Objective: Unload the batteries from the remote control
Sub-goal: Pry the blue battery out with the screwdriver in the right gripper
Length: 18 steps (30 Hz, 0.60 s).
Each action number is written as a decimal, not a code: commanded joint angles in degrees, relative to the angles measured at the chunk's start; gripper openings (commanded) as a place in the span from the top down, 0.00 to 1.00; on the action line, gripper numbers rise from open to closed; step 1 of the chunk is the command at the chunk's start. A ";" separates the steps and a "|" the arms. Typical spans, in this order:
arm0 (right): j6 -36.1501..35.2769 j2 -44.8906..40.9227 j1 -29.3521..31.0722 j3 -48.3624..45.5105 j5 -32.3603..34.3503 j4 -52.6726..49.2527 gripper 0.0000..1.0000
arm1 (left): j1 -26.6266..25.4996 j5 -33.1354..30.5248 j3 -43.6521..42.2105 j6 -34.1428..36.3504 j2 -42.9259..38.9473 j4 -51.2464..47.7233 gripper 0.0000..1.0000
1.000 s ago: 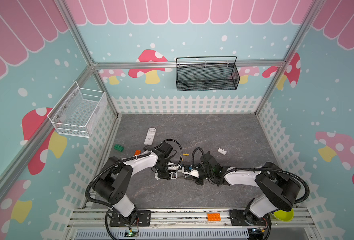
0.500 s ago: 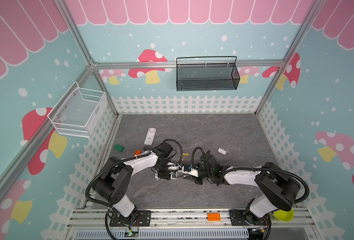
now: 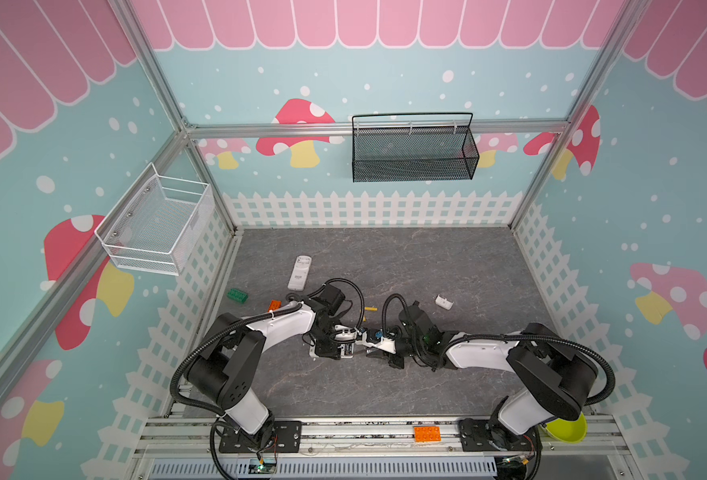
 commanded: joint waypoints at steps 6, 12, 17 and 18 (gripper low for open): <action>-2.36 -0.13 0.34 0.52 3.63 -1.06 1.00 | -0.10 -0.80 -1.69 0.94 0.68 -0.48 0.56; -3.37 -1.64 1.06 -0.91 8.47 1.68 1.00 | -0.10 -0.76 -1.69 1.00 0.68 -0.44 0.57; -3.22 -2.88 1.92 -2.17 11.89 5.59 1.00 | -0.07 -0.80 -1.77 1.01 0.59 -0.47 0.56; -3.34 -3.07 2.04 -2.23 12.53 6.05 1.00 | -0.03 -0.78 -1.78 0.97 0.44 -0.43 0.56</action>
